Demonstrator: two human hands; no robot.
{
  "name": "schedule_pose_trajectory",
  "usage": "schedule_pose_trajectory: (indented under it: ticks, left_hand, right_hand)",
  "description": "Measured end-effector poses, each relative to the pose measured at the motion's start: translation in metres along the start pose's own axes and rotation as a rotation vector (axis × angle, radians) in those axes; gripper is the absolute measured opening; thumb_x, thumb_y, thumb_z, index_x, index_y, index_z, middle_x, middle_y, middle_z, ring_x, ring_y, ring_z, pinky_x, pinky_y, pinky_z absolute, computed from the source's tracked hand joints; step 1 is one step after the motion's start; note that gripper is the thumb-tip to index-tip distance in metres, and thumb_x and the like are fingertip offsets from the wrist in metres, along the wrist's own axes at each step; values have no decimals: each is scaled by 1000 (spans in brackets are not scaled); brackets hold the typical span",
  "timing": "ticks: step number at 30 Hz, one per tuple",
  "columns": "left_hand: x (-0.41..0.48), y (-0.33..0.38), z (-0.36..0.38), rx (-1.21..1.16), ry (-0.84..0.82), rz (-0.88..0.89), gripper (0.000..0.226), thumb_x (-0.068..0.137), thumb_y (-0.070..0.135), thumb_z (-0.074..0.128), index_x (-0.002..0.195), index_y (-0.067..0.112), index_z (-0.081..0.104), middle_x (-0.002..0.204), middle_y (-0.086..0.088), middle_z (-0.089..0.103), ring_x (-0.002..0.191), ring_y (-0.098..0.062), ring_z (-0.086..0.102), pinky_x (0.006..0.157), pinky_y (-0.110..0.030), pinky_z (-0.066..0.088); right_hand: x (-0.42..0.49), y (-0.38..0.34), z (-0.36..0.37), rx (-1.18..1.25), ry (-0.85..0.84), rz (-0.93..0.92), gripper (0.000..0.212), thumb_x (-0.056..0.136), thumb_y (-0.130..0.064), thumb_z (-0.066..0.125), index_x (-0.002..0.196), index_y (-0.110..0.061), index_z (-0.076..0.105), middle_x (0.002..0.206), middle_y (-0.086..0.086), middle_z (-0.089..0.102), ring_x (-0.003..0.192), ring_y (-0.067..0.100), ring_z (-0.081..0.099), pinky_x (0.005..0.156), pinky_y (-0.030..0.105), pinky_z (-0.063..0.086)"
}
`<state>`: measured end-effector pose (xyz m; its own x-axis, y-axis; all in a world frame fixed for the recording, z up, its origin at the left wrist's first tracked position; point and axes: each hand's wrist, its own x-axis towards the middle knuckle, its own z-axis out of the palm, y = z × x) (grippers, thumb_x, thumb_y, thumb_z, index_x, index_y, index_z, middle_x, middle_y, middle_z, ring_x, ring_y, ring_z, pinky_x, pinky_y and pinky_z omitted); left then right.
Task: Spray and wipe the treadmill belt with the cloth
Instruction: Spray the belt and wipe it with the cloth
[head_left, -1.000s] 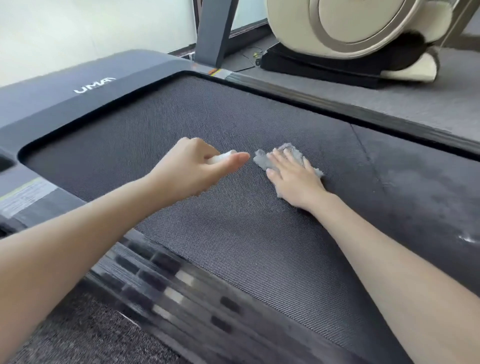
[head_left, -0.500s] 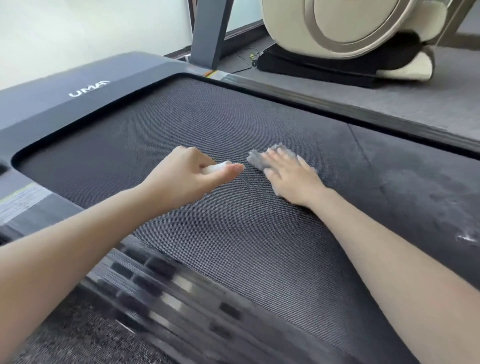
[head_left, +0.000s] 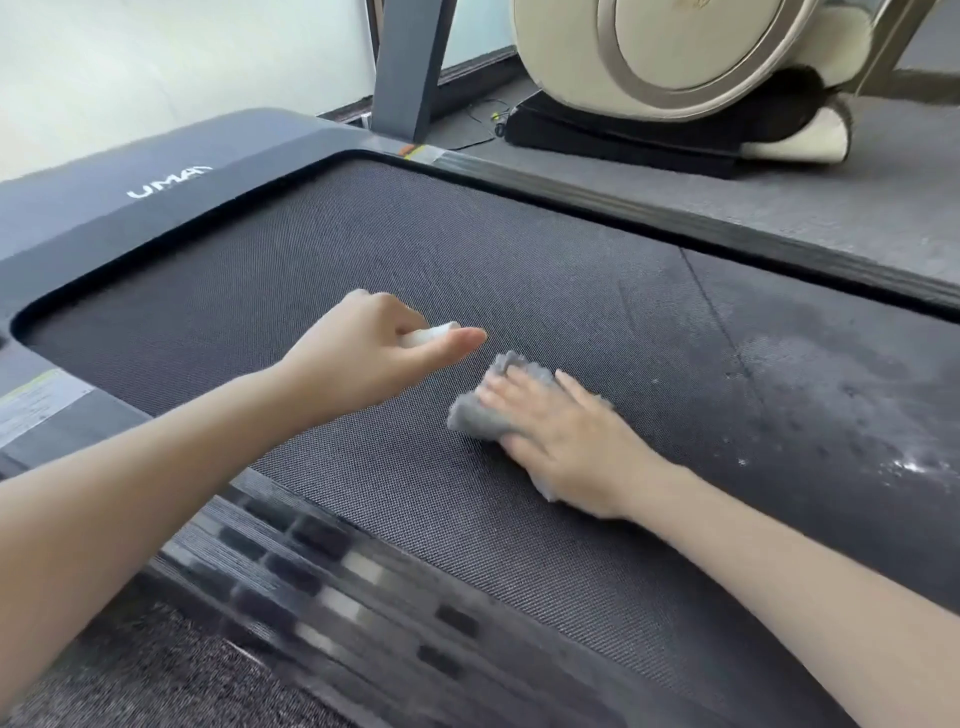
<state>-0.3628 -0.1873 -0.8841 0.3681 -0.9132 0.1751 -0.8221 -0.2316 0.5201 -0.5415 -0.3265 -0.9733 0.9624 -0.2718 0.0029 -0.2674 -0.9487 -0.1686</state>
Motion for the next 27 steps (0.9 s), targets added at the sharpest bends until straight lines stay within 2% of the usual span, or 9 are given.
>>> schedule_pose_trajectory:
  ticks: [3,5,10,16,20,23,25,27]
  left_hand:
    - [-1,1,-2,-14,-23,-13,92,69,81,44,60,-10,43,49,-9,45,45,-18,41,56,-51,51]
    - [-2,1,-3,-27,-40,-19,92,69,82,44,60,-10,42,49,-9,45,45,-19,41,57,-52,51]
    - [-1,9,4,7,-68,-12,82,67,83,43,52,2,39,47,-5,43,43,-17,39,58,-52,51]
    - [6,15,15,67,-83,-7,85,65,84,38,54,0,41,47,-4,44,43,-17,43,60,-48,53]
    - [11,18,21,118,-96,-11,74,64,84,34,51,11,40,46,-2,45,42,-16,43,58,-43,51]
    - [15,22,26,154,-83,-2,69,64,81,34,49,13,33,46,0,43,44,-17,43,50,-34,41]
    - [16,25,29,192,-43,8,67,68,76,37,49,12,28,46,2,39,45,-18,40,49,-29,30]
    - [15,25,32,217,-21,21,67,68,76,35,49,11,28,45,3,37,46,-19,40,50,-29,27]
  right_hand:
    - [45,43,-6,-16,20,260,55,99,-44,13,152,-31,1,160,-13,-3,145,3,-11,119,38,-6]
    - [57,55,-10,-7,13,324,54,101,-43,15,152,-31,2,160,-12,-3,145,3,-9,118,37,-8]
    - [49,53,-9,25,55,331,54,102,-43,16,153,-30,6,160,-12,0,145,4,-6,118,37,-8]
    - [11,73,-12,18,52,386,53,102,-43,16,152,-30,4,159,-14,-2,145,2,-8,119,37,-7]
    - [-3,81,-9,24,70,405,55,101,-44,16,152,-30,5,159,-14,-2,144,0,-8,119,37,-7]
    - [-3,80,-8,18,88,406,54,101,-44,17,152,-29,6,159,-14,0,145,1,-7,120,37,-6]
    - [-2,79,-8,22,96,408,54,102,-44,18,152,-29,7,159,-14,0,145,2,-6,119,37,-6]
    - [-2,80,-7,29,97,408,54,101,-44,18,152,-30,8,159,-14,1,145,1,-6,119,37,-6]
